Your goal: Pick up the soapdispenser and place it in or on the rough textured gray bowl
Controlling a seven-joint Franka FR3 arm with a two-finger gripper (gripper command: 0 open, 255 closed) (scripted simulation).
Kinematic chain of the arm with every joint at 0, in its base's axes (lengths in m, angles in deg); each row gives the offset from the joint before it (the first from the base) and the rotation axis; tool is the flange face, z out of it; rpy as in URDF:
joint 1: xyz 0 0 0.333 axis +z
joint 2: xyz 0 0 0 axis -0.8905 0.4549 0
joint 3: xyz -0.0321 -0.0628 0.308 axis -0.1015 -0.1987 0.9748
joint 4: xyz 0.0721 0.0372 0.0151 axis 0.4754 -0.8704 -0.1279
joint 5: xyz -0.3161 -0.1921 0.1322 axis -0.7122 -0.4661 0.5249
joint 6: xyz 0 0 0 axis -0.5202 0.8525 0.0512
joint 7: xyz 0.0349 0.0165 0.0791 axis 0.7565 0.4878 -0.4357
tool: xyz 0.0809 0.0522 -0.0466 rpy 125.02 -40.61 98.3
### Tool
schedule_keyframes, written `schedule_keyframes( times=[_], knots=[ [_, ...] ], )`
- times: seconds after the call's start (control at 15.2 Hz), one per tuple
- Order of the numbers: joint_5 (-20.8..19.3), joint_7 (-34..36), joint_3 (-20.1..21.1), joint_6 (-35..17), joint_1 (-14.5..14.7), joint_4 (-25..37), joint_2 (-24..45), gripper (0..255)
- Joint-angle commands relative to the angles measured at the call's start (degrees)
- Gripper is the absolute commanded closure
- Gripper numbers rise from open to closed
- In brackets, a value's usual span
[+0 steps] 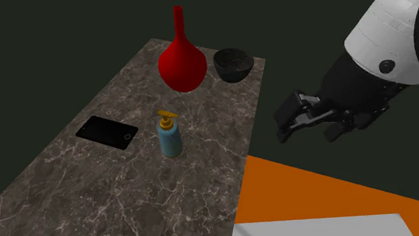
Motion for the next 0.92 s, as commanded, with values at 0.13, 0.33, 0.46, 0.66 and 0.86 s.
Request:
schedule_keyframes(
  times=[0.13,0.33,0.46,0.66,0.86],
  knots=[
    [2.3,4.6,5.9,-8.5,1.3,-0.1,4.5,0],
    [2.9,8.3,10.5,-14.7,1.5,0.8,8.8,0],
    [2.7,11.0,13.7,-18.9,1.2,1.8,12.1,0],
    [0.9,15.7,18.7,-24.8,-0.1,3.9,17.5,0],
    [-3.2,21.7,24.4,-30.2,-2.7,6.8,23.5,0]
  ],
)
